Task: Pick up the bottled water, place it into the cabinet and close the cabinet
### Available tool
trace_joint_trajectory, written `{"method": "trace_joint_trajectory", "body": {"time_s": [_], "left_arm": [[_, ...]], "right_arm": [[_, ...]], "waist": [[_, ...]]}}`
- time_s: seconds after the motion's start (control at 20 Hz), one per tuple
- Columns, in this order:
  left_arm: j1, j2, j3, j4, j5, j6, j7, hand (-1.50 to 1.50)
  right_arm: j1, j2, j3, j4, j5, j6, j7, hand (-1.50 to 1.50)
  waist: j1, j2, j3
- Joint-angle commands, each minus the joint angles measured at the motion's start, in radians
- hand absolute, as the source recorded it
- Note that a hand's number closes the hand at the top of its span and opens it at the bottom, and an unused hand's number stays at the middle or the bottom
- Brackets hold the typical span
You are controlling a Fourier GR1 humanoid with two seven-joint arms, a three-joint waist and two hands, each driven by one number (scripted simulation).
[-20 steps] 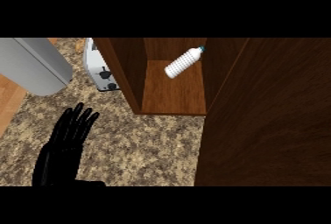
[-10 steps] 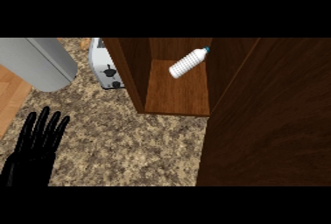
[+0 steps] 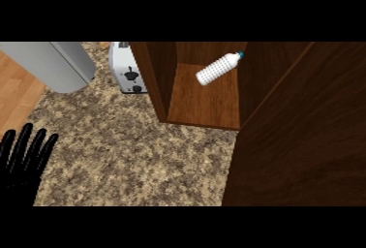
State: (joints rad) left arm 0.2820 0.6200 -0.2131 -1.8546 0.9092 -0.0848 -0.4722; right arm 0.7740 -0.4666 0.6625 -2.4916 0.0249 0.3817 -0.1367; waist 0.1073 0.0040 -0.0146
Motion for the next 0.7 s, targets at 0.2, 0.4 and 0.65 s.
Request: {"method": "trace_joint_trajectory", "body": {"time_s": [0.2, 0.4, 0.65], "left_arm": [[0.015, 0.042, 0.041, 0.002, 0.043, -0.09, 0.0, -1.5], [0.021, 0.071, 0.053, 0.0, 0.042, -0.121, 0.006, -1.5], [0.017, 0.089, 0.067, -0.011, 0.063, -0.138, 0.02, -1.5]], "right_arm": [[-0.134, 0.044, 0.184, -0.05, -0.001, 0.041, 0.146, 1.5], [-0.179, 0.032, 0.16, -0.034, -0.011, 0.053, 0.168, 1.5], [-0.249, 0.009, 0.122, -0.023, 0.001, 0.075, 0.194, 1.5]], "waist": [[0.051, 0.023, -0.004], [0.088, 0.029, -0.006], [0.117, 0.03, -0.008]]}}
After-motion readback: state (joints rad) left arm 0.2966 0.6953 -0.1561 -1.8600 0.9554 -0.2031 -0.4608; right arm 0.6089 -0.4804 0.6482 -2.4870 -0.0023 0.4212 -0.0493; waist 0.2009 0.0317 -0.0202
